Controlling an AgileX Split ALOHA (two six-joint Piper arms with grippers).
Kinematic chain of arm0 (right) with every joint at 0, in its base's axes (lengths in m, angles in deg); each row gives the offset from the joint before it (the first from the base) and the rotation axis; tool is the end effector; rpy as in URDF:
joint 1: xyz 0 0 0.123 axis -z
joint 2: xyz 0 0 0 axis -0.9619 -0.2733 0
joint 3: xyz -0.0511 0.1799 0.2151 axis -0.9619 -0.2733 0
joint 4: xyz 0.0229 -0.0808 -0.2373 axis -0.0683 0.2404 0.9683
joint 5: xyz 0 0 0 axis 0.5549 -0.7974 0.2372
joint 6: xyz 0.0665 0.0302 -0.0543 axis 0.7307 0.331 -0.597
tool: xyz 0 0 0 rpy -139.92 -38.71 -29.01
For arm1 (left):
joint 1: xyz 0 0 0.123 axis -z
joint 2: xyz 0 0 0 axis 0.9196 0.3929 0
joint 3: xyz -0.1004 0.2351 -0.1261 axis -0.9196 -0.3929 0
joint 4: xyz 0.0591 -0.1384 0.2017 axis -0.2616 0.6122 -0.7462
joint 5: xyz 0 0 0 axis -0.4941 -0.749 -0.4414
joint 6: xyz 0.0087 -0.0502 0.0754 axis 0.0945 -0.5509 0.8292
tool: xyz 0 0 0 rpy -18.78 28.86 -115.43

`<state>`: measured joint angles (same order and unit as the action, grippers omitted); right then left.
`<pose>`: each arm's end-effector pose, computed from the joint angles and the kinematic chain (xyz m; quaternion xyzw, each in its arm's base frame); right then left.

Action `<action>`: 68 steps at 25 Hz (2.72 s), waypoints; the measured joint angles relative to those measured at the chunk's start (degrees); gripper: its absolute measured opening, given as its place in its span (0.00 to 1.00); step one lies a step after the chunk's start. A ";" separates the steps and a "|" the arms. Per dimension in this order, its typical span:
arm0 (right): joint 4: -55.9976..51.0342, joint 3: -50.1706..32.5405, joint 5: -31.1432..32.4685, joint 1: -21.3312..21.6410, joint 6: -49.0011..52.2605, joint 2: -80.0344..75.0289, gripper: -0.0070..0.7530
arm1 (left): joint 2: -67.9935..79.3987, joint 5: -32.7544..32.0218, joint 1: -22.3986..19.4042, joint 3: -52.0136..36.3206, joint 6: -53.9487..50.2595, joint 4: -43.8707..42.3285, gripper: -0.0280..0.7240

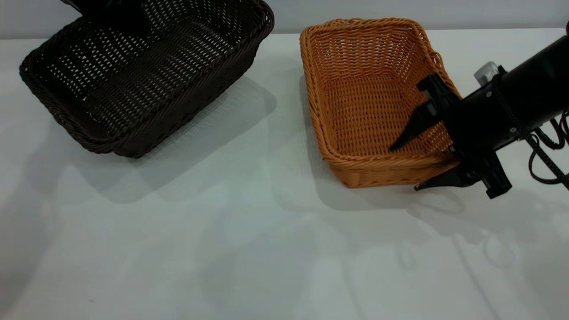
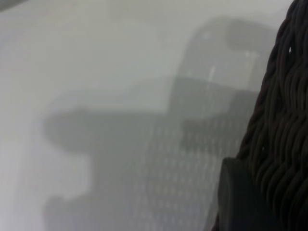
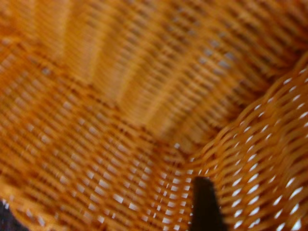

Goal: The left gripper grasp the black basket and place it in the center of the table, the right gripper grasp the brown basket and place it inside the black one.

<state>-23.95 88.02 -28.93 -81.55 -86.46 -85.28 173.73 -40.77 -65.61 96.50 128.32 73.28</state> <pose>0.3137 0.0834 0.0184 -0.4296 -0.8551 -0.2902 0.0041 0.5204 -0.0351 0.1023 0.1936 0.9254 -0.0805 0.3155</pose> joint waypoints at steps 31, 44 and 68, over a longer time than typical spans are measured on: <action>22.35 23.88 18.87 25.16 -7.06 -0.64 0.11 | 0.24 -18.67 14.83 0.09 34.53 -0.01 0.35; 25.42 26.31 20.44 25.16 -5.75 -0.68 0.11 | 3.03 -13.01 28.67 0.26 16.80 -9.89 0.35; 26.69 26.31 22.44 25.16 -5.80 0.12 0.11 | -2.84 -14.21 27.65 0.66 3.99 -14.88 0.81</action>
<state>2.74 114.34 -6.49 -56.39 -92.26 -85.16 170.89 -54.98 -37.96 97.15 132.31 58.41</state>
